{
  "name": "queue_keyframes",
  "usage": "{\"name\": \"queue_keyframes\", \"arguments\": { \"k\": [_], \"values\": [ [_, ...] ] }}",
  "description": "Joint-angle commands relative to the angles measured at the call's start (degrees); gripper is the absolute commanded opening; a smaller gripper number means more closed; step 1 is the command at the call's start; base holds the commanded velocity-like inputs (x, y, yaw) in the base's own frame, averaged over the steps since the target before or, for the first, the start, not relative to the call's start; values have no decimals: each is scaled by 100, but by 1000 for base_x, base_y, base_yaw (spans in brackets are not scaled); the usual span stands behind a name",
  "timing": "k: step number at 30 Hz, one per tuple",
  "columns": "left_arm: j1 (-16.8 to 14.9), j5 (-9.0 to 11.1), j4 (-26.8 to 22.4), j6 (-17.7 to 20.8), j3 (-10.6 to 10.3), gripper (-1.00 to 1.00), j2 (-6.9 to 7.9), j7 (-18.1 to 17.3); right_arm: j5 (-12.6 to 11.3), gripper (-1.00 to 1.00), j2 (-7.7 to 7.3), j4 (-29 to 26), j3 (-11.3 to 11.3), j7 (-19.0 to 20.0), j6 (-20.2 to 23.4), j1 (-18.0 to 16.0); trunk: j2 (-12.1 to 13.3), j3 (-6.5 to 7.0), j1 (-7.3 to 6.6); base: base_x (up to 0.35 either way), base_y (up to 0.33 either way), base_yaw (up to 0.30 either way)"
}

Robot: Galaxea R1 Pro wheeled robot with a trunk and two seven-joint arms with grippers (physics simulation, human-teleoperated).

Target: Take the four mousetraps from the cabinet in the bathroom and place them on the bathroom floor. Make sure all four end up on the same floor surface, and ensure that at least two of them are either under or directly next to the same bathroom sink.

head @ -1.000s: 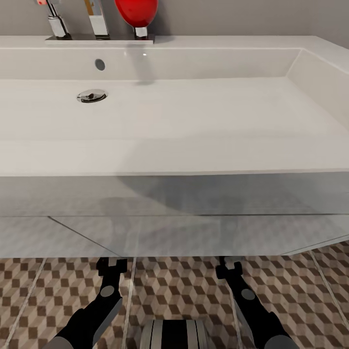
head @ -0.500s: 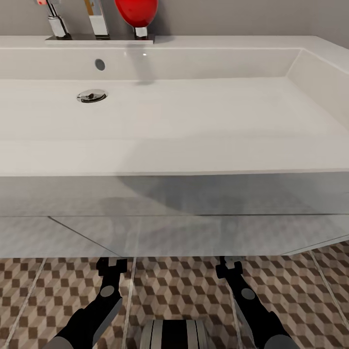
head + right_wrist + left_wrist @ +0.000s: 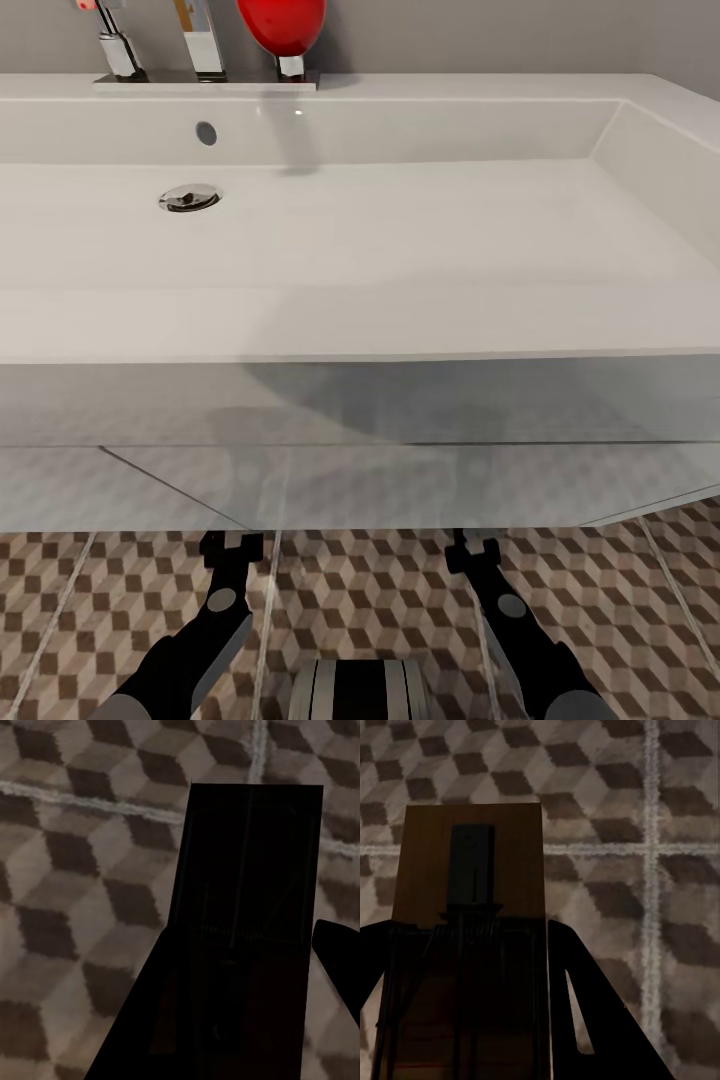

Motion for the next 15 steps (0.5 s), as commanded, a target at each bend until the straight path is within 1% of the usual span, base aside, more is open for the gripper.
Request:
{"name": "queue_keyframes", "arguments": {
  "k": [1,8,13,15],
  "values": [
    [-6,40,-4,-24,-42,-100,9,49,51,-100,7,-20,-33,14,-18,-2,-1,-3,-1,0,0,0],
    [-6,30,-15,-21,-42,-100,12,48,51,-100,7,-71,-32,13,-10,-2,-1,-3,-1,0,0,0],
    [-6,11,-195,-14,-42,-100,16,47,51,-100,7,-75,-32,13,-9,-2,-1,-3,-1,0,0,0],
    [-6,11,-242,50,-42,-100,15,48,51,-100,7,-75,-32,13,-9,-2,-1,-3,-1,0,0,0]
  ]
}}
